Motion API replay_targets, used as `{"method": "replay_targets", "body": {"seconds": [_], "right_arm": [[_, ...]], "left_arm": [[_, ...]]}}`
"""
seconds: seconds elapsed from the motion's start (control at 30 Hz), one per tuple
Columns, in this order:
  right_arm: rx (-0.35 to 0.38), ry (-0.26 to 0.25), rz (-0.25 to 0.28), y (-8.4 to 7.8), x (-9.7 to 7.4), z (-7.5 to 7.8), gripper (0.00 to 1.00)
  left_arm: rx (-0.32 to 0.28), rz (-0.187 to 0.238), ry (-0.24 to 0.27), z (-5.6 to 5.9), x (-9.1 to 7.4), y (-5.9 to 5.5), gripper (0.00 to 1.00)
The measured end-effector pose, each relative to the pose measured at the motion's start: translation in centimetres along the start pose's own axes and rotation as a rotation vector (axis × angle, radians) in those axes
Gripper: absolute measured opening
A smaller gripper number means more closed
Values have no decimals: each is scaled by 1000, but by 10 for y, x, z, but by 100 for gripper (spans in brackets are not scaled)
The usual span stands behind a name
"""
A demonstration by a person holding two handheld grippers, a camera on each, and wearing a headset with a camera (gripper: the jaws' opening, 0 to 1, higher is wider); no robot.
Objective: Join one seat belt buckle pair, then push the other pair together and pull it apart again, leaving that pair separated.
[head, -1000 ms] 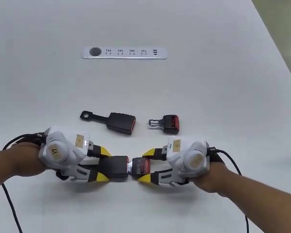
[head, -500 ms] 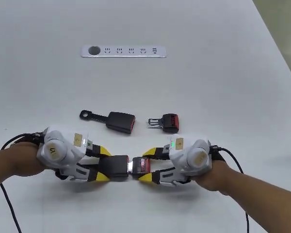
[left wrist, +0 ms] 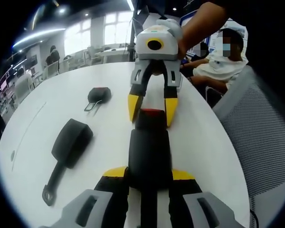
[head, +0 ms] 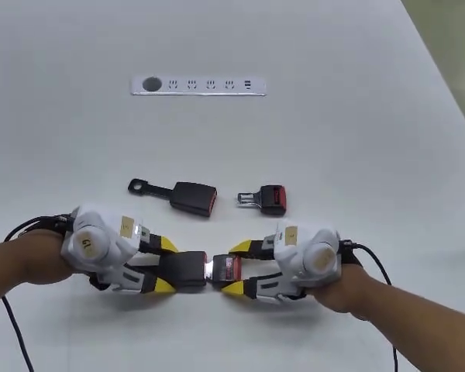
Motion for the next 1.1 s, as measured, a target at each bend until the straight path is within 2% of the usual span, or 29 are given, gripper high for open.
{"method": "replay_targets", "body": {"seconds": [0.3,0.37,0.43,0.47,0.53,0.6,0.67,0.7,0.8,0.83,0.9,0.97,1.1], "right_arm": [[-7,-18,-15,2,1,-2,34],[8,-16,-18,2,0,-4,34],[-1,-17,-23,1,-1,-6,34],[-2,-23,-28,0,-1,-7,34],[20,-28,-29,0,-3,-7,35],[35,-45,-35,-1,-4,-6,35],[72,-31,-36,-2,-5,-8,39],[81,-27,-38,-3,-8,-9,45],[88,-53,-14,-4,-16,-4,57],[104,-67,1,-4,-20,-1,59],[104,-91,17,-2,-29,3,61],[114,-93,17,-8,-33,8,62],[114,-118,33,-7,-45,14,63]], "left_arm": [[12,-23,14,1,1,0,33],[-13,-19,17,2,1,0,34],[9,-23,18,5,2,1,34],[35,-40,25,5,2,1,34],[48,-55,21,5,3,2,34],[31,-74,24,5,2,2,36],[44,-84,10,9,1,2,41],[44,-85,3,11,-1,1,45],[21,-72,22,10,-7,1,56],[1,-56,41,8,-11,3,59],[-25,-30,65,5,-14,6,65],[-44,-26,85,-1,-20,4,70],[-54,-16,124,-13,-30,6,70]]}}
Point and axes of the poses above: the centre of the closed fingertips' face, and the gripper's own axes: x roughly forward along the fingers, z roughly to its right, y roughly out of its top, the point moved 3 cm from there along -x, roughly backward along the fingers, and after that the axes turned 1 degree about -z, right-handed, at the moved point
